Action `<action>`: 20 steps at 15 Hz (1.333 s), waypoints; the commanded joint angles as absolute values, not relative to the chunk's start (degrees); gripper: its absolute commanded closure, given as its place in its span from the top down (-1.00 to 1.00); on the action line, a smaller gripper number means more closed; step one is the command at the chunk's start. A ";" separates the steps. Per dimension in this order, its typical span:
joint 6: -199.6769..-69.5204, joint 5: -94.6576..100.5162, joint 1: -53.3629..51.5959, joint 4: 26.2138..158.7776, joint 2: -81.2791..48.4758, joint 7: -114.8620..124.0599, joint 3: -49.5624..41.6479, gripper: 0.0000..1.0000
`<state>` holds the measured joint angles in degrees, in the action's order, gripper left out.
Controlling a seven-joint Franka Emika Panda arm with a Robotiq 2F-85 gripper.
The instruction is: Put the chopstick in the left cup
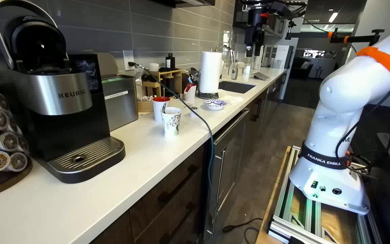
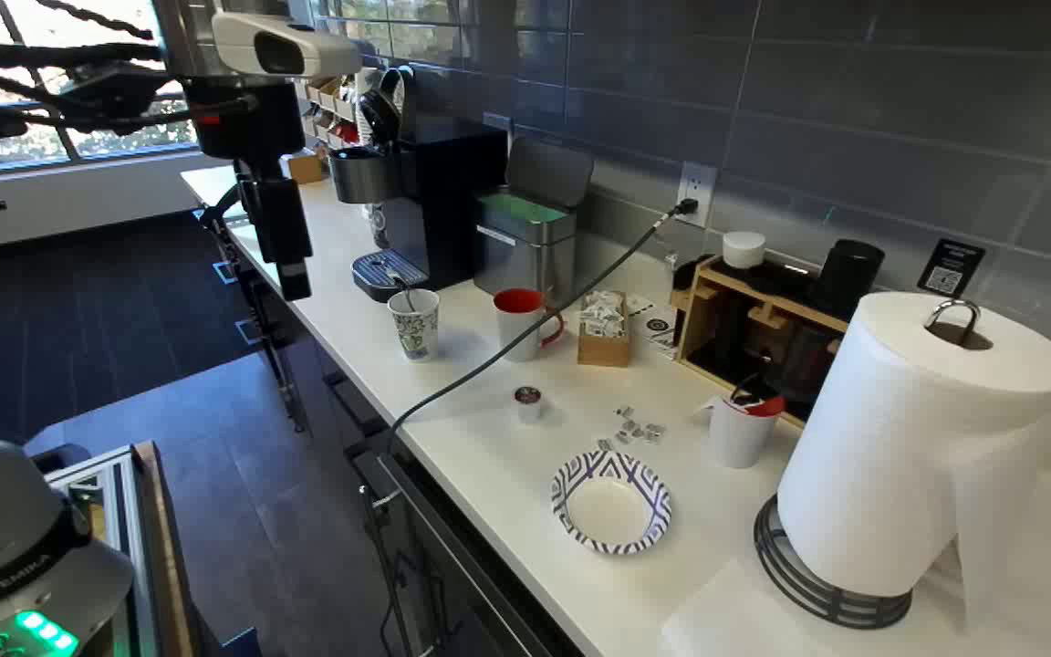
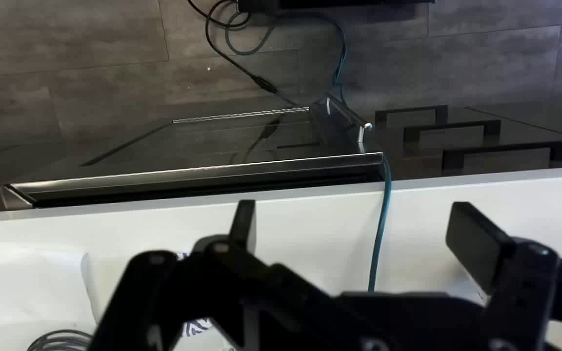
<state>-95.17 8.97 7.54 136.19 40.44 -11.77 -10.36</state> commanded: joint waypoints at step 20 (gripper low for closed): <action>-118.70 1.12 1.08 132.36 24.05 14.20 8.43 1.00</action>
<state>-113.87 -1.41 0.55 135.91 31.53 9.30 5.71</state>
